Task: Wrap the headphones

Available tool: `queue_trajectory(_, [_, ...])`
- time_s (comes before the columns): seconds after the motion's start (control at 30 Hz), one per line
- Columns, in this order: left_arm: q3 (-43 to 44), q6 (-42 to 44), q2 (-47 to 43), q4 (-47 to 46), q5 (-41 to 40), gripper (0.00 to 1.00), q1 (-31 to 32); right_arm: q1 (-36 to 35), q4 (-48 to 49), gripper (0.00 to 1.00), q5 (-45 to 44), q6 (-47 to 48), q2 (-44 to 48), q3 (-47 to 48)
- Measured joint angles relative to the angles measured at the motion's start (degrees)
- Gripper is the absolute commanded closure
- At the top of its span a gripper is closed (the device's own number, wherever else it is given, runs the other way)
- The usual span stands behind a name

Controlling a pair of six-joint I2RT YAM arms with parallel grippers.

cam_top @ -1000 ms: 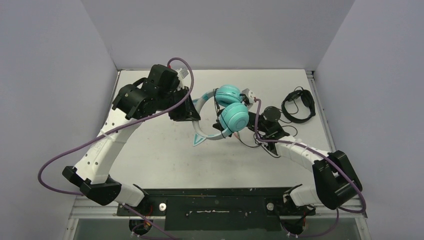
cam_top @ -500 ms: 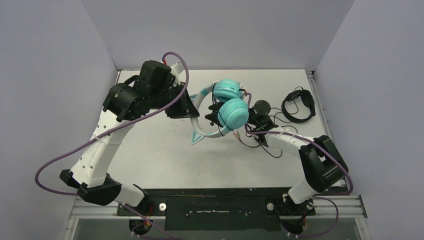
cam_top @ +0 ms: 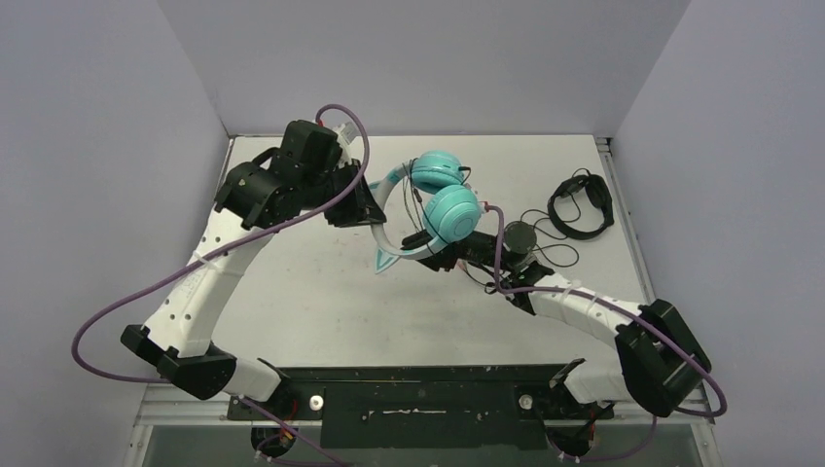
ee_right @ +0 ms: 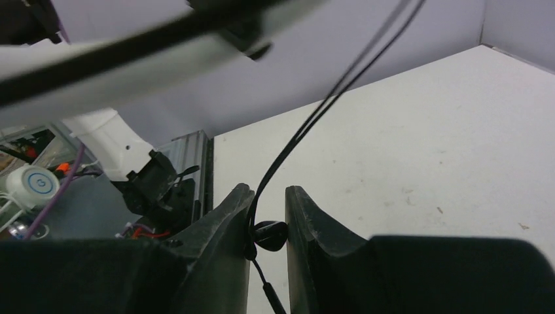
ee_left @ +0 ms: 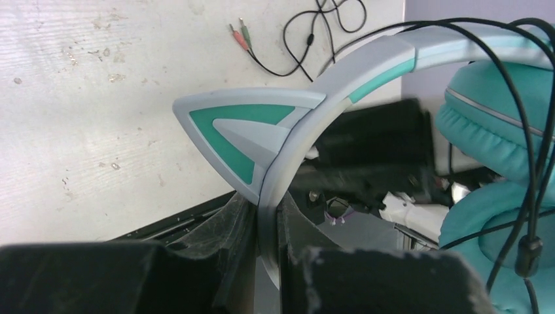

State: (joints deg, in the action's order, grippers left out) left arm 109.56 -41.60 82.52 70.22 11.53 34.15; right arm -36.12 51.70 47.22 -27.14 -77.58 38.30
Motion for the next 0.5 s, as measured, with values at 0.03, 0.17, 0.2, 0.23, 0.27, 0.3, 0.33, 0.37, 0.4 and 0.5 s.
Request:
queue_trajectory(0.03, [-2.4, -0.2, -0.4, -1.6, -0.2, 1.00, -0.3, -0.7, -0.2, 1.00, -0.6, -0.3, 1.7, -0.8])
queue_trajectory(0.17, [-12.9, -1.9, -2.4, -8.7, 0.3, 1.00, -0.9, -3.0, -3.5, 1.00, -3.6, -2.6, 6.3, -3.3])
queue_trajectory(0.2, [-15.4, -2.6, -3.0, -10.4, 0.7, 1.00, -0.9, -3.5, -5.0, 1.00, -4.7, -3.3, 7.4, -4.2])
queue_trajectory(0.23, [-17.6, -3.0, -3.7, -12.0, 0.7, 1.00, -0.9, -3.7, -6.1, 1.00, -5.6, -3.8, 8.0, -4.8])
queue_trajectory(0.27, [-19.5, -3.4, -4.3, -13.4, 0.7, 1.00, -1.0, -4.1, -7.3, 1.00, -6.9, -4.4, 8.7, -5.4])
queue_trajectory(0.3, [-21.0, -3.7, -4.8, -14.4, 0.6, 1.00, -1.0, -4.6, -8.7, 1.00, -8.0, -5.0, 9.4, -5.8])
queue_trajectory(0.33, [-22.5, -4.0, -5.4, -15.6, 0.6, 1.00, -1.2, -5.2, -9.8, 1.00, -9.2, -5.5, 10.1, -6.3])
queue_trajectory(0.37, [-23.8, -4.3, -5.9, -16.6, 0.5, 1.00, -1.4, -5.7, -10.6, 1.00, -10.0, -5.8, 10.7, -6.6])
queue_trajectory(0.4, [-24.9, -4.4, -6.3, -17.5, 0.5, 1.00, -1.8, -6.2, -11.5, 1.00, -11.2, -6.3, 11.4, -7.1])
queue_trajectory(0.5, [-28.1, -4.9, -7.8, -19.1, 0.4, 1.00, -3.4, -7.2, -12.8, 1.00, -14.1, -7.8, 13.9, -9.5])
